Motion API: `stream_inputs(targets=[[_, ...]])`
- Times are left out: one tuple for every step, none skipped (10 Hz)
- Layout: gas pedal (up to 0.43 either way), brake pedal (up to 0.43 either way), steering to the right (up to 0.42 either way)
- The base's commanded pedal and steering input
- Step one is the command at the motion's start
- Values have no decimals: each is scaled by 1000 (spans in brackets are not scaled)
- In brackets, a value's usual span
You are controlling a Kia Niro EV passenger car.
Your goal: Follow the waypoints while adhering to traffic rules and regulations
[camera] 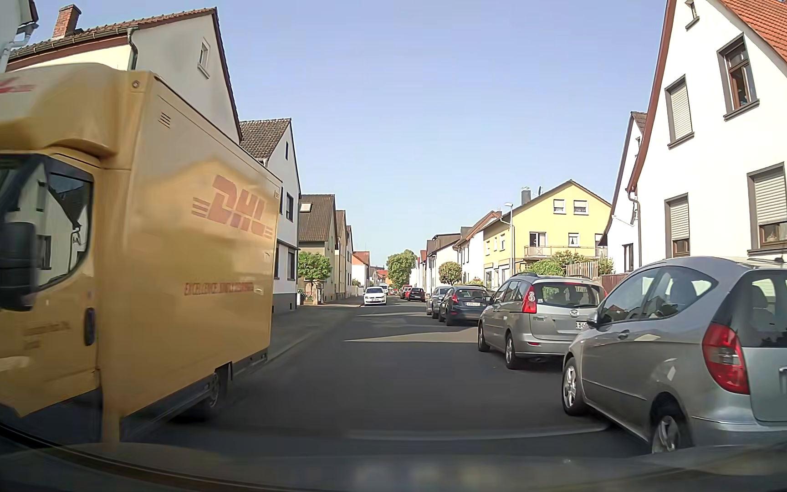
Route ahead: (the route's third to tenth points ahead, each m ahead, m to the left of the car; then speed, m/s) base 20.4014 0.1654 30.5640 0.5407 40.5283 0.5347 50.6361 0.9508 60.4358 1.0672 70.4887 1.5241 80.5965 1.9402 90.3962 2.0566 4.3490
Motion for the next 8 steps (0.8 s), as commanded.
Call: stream_inputs(targets=[[169, 30, -50], [169, 30, -55], [169, 30, -59], [169, 30, -59], [169, 30, -59], [169, 30, -59], [157, 30, -57], [138, 30, -54]])
